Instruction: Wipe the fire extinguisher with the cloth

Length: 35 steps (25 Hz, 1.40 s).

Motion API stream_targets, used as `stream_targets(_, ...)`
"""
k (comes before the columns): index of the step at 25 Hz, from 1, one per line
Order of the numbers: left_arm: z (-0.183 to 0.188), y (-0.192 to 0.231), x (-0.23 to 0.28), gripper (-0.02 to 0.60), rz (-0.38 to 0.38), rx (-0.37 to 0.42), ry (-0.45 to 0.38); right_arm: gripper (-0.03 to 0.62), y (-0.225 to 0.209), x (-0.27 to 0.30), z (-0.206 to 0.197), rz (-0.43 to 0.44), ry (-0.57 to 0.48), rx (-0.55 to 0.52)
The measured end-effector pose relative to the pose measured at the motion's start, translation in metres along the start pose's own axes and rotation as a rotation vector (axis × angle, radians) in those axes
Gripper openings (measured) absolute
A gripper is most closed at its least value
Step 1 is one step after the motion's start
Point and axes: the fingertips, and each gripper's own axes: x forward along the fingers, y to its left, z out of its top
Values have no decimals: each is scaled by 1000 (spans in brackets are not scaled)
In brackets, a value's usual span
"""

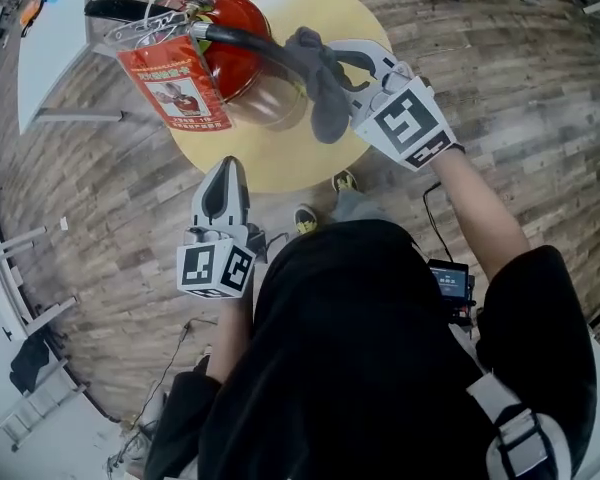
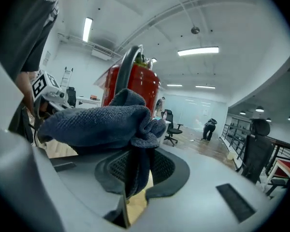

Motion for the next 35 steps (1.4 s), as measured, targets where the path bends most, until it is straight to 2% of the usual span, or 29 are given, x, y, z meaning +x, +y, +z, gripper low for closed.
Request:
stream_targets(7, 0, -4, 3, 23, 40, -2, -2, 63, 5, 21, -46, 101, 86, -77)
stream_targets(10, 1, -9, 5, 23, 52, -9, -12, 63, 0, 23, -41, 143, 89, -180)
stream_targets(13, 3, -8, 5, 24, 75, -11, -28, 63, -20, 25, 5, 116, 11, -307)
stream_targets(17, 4, -9, 6, 23, 102, -18, -39, 63, -52, 15, 103, -3, -142, -480)
stream_targets(19, 5, -11, 8, 23, 113, -21, -46, 63, -59, 15, 127, -20, -180, -533)
stream_targets(20, 5, -11, 9, 23, 118, -22, -48, 63, -61, 20, 126, -16, -179, -540)
stream_targets(23, 3, -12, 10, 25, 132, -25, -44, 63, -55, 53, 83, 67, -100, -515)
stream_targets(27, -3, -9, 4, 23, 167, -34, -17, 61, -24, 109, -14, 282, 102, -576)
stream_targets(29, -5, -5, -1, 23, 198, -45, -6, 61, -12, 127, -60, 394, 186, -548)
stream_targets(33, -12, 5, -12, 23, 256, -67, 23, 60, 2, 150, -116, 539, 263, -415)
stream_targets(35, -16, 10, -16, 23, 278, -75, 33, 60, 11, 156, -141, 592, 311, -463)
